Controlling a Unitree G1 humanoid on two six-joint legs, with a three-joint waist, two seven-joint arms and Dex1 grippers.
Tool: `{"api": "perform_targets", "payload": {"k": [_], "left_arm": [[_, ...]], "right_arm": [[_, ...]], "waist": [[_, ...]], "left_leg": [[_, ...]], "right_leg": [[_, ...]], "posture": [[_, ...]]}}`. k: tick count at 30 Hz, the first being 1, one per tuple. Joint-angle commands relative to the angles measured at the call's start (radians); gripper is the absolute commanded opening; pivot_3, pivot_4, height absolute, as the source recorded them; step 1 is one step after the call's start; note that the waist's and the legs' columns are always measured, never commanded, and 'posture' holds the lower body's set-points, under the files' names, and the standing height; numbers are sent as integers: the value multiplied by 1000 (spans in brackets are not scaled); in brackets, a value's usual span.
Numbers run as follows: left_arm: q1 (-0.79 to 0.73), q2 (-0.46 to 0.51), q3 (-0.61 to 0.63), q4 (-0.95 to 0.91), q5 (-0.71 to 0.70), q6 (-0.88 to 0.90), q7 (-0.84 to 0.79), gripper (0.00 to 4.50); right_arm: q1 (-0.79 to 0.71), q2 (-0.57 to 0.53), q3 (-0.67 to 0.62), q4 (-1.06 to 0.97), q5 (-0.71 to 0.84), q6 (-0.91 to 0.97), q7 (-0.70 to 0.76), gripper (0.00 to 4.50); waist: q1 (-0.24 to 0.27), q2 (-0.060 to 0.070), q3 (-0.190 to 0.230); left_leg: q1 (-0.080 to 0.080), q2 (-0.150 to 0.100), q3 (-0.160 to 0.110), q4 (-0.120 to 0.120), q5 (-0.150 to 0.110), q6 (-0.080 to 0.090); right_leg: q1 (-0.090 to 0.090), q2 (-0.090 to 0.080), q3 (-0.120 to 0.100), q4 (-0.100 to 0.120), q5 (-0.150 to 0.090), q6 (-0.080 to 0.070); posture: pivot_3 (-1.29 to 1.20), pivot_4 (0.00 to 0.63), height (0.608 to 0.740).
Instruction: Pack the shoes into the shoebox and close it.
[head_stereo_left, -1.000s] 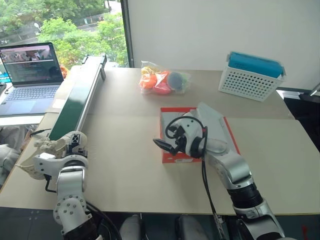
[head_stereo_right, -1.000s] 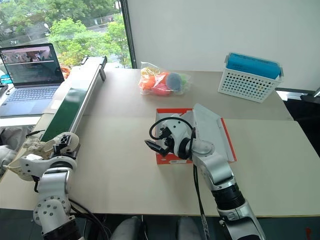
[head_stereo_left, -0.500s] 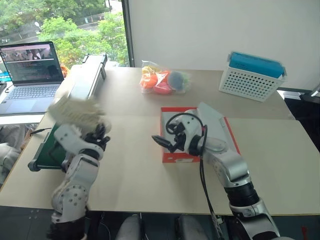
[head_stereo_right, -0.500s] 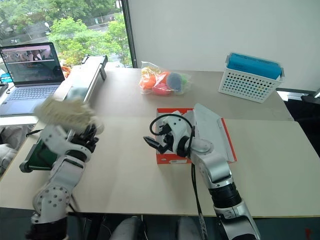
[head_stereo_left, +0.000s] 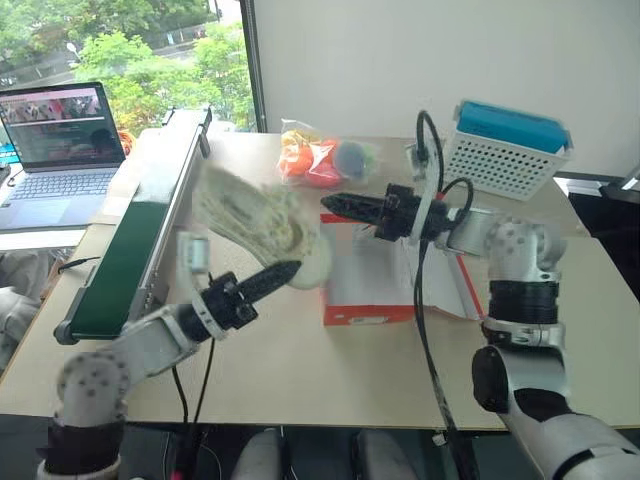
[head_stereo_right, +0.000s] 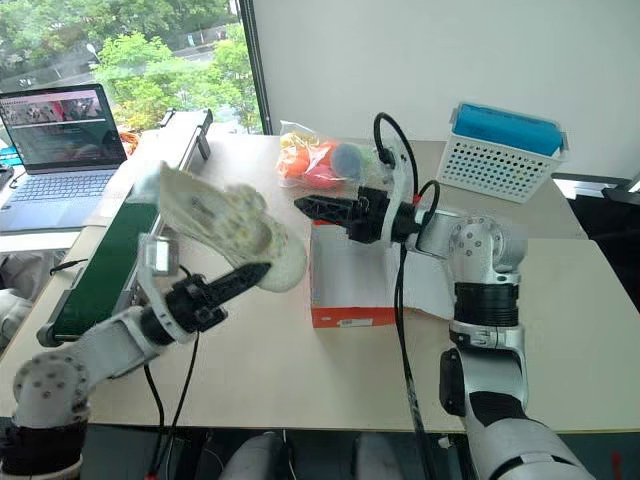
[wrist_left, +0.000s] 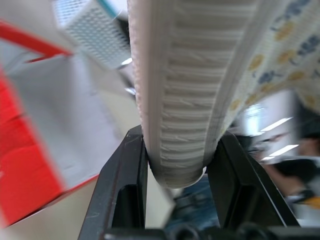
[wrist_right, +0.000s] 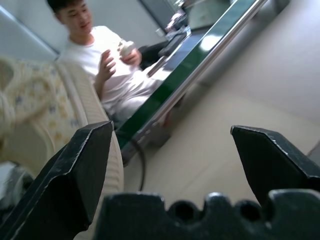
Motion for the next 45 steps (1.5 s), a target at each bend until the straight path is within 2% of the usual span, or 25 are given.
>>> {"api": "perform_targets", "payload": {"k": [1, 8, 14, 23, 29, 33, 40, 43, 45], "left_arm": [[-59, -6, 15, 42, -114, 84, -106, 1704], [-95, 45, -59, 116, -114, 231, -187, 1704], [-31, 93, -93, 115, -114, 274, -205, 1704], [-14, 133, -144, 70, -114, 286, -244, 1704], [-15, 147, -191, 71, -114, 293, -250, 1704], [-24, 148, -219, 71, -114, 289, -245, 1704], [-42, 144, -233, 88, -114, 283, -238, 1704], [-46, 140, -237, 92, -114, 279, -229, 1682], [-50, 138, -237, 95, -114, 274, -219, 1682]], "right_arm": [[-62, -38, -5, -4, 107, 104, 96, 4500], [-165, -32, -44, 79, 197, 243, 122, 4500], [-252, -49, -49, 238, 185, 302, 98, 4500], [-275, -136, 251, 256, 202, 303, 239, 4500], [-308, -125, 338, 286, 232, 303, 308, 4500], [-334, -123, 389, 290, 288, 303, 335, 4500], [-332, -127, 436, 285, 433, 303, 295, 4500], [-319, -119, 431, 280, 468, 303, 240, 3874], [-307, -111, 408, 283, 474, 303, 191, 3166]], "waist": [[0, 0, 0], [-5, 0, 0], [-4, 1, 0], [-2, 1, 1], [-2, 1, 1], [-4, 1, 1], [-4, 1, 1], [-4, 1, 1], [-4, 1, 1]], "left_leg": [[0, -1, 0, 0, 0, 1], [0, -1, 0, 0, 1, 1], [0, -2, 0, 0, 1, 1], [-3, -1, 0, 0, 1, 1], [-5, -1, 0, 1, 1, 1], [-13, -1, 1, 1, 3, -2], [-13, -1, 1, 2, 3, -2], [-13, -1, 0, 2, 3, -2], [-13, -1, 1, 2, 3, -2]], "right_leg": [[0, 0, 0, 0, 0, 0], [0, 2, 0, 1, 0, 0], [0, 2, 0, 1, 0, 0], [-3, 1, 0, -1, 0, 0], [-6, 0, 1, 0, 0, 0], [-16, 0, 3, 3, 0, 0], [-16, 0, 3, 3, 0, 0], [-16, 0, 3, 3, 0, 0], [-16, 0, 3, 3, 0, 0]], "posture": [[0, 150, 740], [0, 150, 740], [0, 150, 740], [0, 150, 740], [0, 150, 740], [0, 150, 740], [0, 150, 740], [0, 150, 740], [0, 150, 740]]}}
